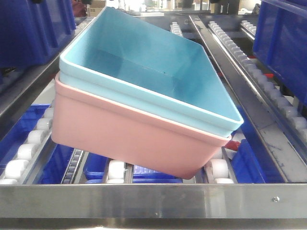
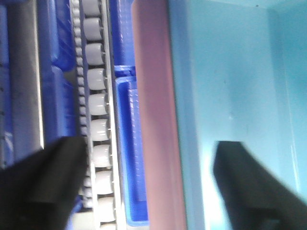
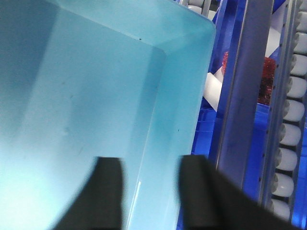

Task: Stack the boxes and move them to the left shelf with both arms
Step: 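Open both grippers and lift them off the light-blue box rim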

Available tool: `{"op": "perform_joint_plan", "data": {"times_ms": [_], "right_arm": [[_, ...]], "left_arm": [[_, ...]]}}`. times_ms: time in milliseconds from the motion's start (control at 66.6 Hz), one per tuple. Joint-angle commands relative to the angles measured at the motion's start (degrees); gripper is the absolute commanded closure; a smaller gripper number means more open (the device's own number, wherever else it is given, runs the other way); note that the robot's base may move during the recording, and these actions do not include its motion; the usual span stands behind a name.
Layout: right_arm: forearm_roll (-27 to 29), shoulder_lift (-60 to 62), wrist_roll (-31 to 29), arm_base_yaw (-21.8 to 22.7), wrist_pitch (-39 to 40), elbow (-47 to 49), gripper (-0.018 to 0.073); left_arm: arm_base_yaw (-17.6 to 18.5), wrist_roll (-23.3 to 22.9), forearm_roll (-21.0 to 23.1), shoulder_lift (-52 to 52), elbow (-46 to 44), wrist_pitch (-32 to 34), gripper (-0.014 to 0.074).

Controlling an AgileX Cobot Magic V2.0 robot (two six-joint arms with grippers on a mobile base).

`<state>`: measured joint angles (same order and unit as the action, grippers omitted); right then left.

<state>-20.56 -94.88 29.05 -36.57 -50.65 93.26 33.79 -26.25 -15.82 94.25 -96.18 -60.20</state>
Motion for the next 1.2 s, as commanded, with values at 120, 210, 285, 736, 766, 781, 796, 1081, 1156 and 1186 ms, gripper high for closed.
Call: {"op": "perform_joint_plan", "data": {"times_ms": [120, 210, 285, 736, 766, 781, 796, 1081, 1156, 1186], "right_arm": [[-2.7, 8.7, 0.0, -0.3, 7.8, -5.2, 0.0502], [-4.2, 11.2, 0.0, -0.3, 10.1, -9.4, 0.0505], [-5.3, 13.1, 0.0, -0.3, 12.3, -13.5, 0.0505], [-5.4, 25.4, 0.0, -0.3, 31.9, -35.9, 0.0505], [-5.4, 26.6, 0.0, -0.3, 32.9, -37.0, 0.0505], [-5.4, 27.1, 0.0, -0.3, 33.6, -37.9, 0.0505], [-5.4, 27.9, 0.0, -0.3, 34.0, -38.5, 0.0505], [-5.4, 44.5, 0.0, -0.3, 36.0, -47.8, 0.0505], [-5.4, 49.7, 0.0, -0.3, 36.0, -50.1, 0.0505], [-5.4, 52.0, 0.0, -0.4, 36.0, -51.1, 0.0505]], "left_arm": [[2.6, 0.1, -3.4, -4.0, 0.0, 2.1, 0.0609], [2.6, 0.1, -3.4, -4.9, 4.1, 4.0, 0.0598], [2.6, -0.1, -3.4, -5.9, 8.2, 5.8, 0.0599], [2.6, -0.3, 1.0, -27.6, 36.5, 29.5, 0.0599], [2.6, -0.3, 1.1, -29.3, 38.2, 30.9, 0.0599], [2.6, -0.3, 1.2, -30.2, 39.0, 31.4, 0.0599], [2.6, -0.3, 1.2, -31.2, 39.9, 32.0, 0.0599], [7.3, 0.9, -0.3, -53.9, 55.0, 37.7, 0.0599], [9.6, 1.3, -0.3, -60.4, 57.3, 37.7, 0.0599], [10.6, 1.5, -0.3, -62.7, 58.1, 37.7, 0.0599]]}}
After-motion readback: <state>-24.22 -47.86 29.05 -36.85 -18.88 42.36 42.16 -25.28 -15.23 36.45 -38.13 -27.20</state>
